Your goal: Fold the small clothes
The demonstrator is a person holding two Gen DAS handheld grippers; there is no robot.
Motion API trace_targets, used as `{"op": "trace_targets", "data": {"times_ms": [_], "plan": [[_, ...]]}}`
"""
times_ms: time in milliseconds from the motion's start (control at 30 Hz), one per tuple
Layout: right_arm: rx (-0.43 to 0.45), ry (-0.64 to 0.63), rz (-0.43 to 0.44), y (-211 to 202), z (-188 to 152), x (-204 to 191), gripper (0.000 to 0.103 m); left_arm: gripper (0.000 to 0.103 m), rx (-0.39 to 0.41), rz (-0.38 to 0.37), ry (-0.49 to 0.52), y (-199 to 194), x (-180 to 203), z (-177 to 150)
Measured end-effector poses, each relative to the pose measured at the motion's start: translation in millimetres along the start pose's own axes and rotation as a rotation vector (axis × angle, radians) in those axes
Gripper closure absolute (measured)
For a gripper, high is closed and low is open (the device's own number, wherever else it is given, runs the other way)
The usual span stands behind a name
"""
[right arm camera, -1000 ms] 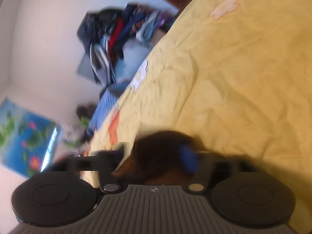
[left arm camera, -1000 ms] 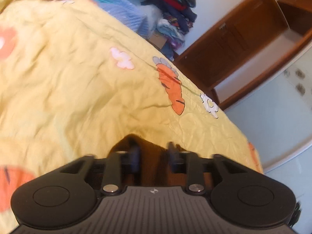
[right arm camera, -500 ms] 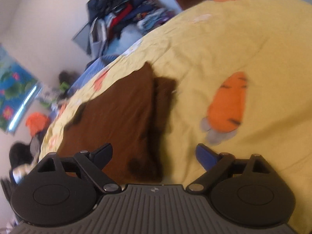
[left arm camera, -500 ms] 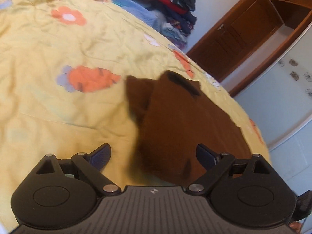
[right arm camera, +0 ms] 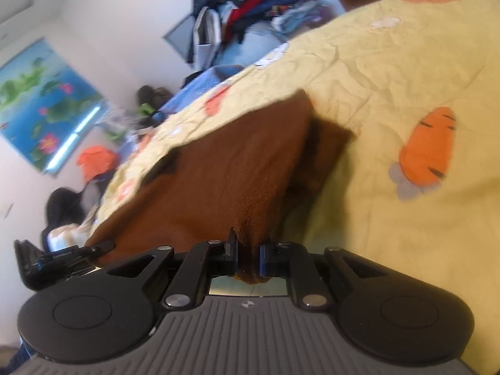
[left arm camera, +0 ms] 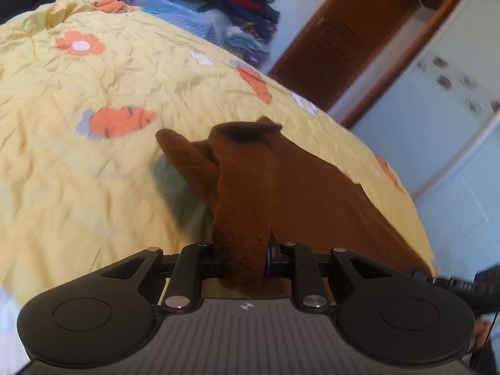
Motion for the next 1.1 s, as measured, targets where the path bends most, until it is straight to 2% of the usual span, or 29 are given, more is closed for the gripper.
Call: {"op": "trace_targets", "data": {"times_ms": [67, 100, 133, 167, 200, 233, 267, 300, 333, 367, 467, 533, 633, 667, 733, 767, 800, 833, 900, 967, 1000, 1033, 1100], "plan": [[-0.025, 0.011, 0.030, -19, -20, 0, 0.085, 0.081, -0.027, 0.033, 0.045, -9, -11, -26], [-0.050, 0.028, 0.040, -23, -32, 3, 0.085, 0.076, -0.042, 0.034, 0.074, -12, -16, -37], [-0.081, 0.047, 0.040, -24, -44, 7, 0.079, 0.074, -0.046, 0.034, 0.098, -14, -22, -45], [-0.106, 0.066, 0.026, -25, -55, 12, 0.073, 0.066, -0.032, 0.039, 0.107, -19, -27, -47], [-0.104, 0.084, -0.005, -26, -60, 17, 0.060, 0.051, -0.005, 0.047, 0.111, -27, -31, -43], [-0.079, 0.096, -0.014, -32, -57, 20, 0.050, 0.043, 0.045, 0.073, 0.110, -37, -34, -34], [-0.034, 0.102, -0.004, -40, -50, 21, 0.045, 0.026, 0.118, 0.107, 0.107, -49, -35, -18], [0.030, 0.099, -0.001, -47, -36, 21, 0.033, 0.014, 0.205, 0.136, 0.118, -59, -33, -2], [0.099, 0.077, -0.006, -55, -22, 19, 0.027, 0.013, 0.282, 0.149, 0.147, -66, -27, 15], [0.150, 0.043, -0.013, -57, -5, 16, 0.026, 0.013, 0.329, 0.152, 0.198, -66, -17, 31], [0.170, -0.046, -0.066, -34, 45, 10, 0.026, 0.013, 0.351, 0.214, 0.466, -26, 27, 55], [0.144, -0.081, -0.112, -4, 72, 12, 0.026, 0.013, 0.290, 0.287, 0.660, 23, 51, 56], [0.078, -0.101, -0.205, 47, 94, 23, 0.030, 0.013, 0.160, 0.342, 0.856, 91, 72, 42], [0.044, -0.111, -0.229, 65, 97, 26, 0.030, 0.014, 0.130, 0.364, 0.900, 109, 73, 37], [-0.021, -0.133, -0.265, 93, 92, 32, 0.037, 0.037, 0.093, 0.381, 0.919, 127, 73, 35], [-0.047, -0.146, -0.268, 104, 89, 33, 0.044, 0.065, 0.077, 0.353, 0.884, 129, 71, 37], [-0.047, -0.177, -0.262, 111, 87, 32, 0.068, 0.095, 0.055, 0.343, 0.839, 131, 67, 44], [-0.054, -0.203, -0.254, 117, 84, 28, 0.090, 0.095, 0.047, 0.345, 0.793, 128, 64, 51], [-0.029, -0.209, -0.225, 113, 85, 19, 0.091, 0.096, 0.077, 0.311, 0.676, 117, 54, 69], [0.047, -0.205, -0.181, 96, 95, 10, 0.091, 0.097, 0.086, 0.352, 0.558, 118, 32, 86], [0.075, -0.183, -0.177, 92, 98, 13, 0.091, 0.097, 0.048, 0.366, 0.490, 126, 16, 90], [0.073, -0.165, -0.192, 90, 99, 22, 0.091, 0.097, 0.000, 0.365, 0.432, 134, 2, 89], [0.012, -0.127, -0.234, 99, 90, 41, 0.088, 0.095, 0.052, 0.316, 0.357, 120, -7, 91]]}}
Point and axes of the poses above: each gripper's, at about its wrist camera, not at the fingertips, and y roughly the way its jaws point, x to its right, z to its top, the point moved 7 cm from there along y, roughly the way its jaws point, and after that the axes turned 4 degrees about z, right-handed, at the moved point
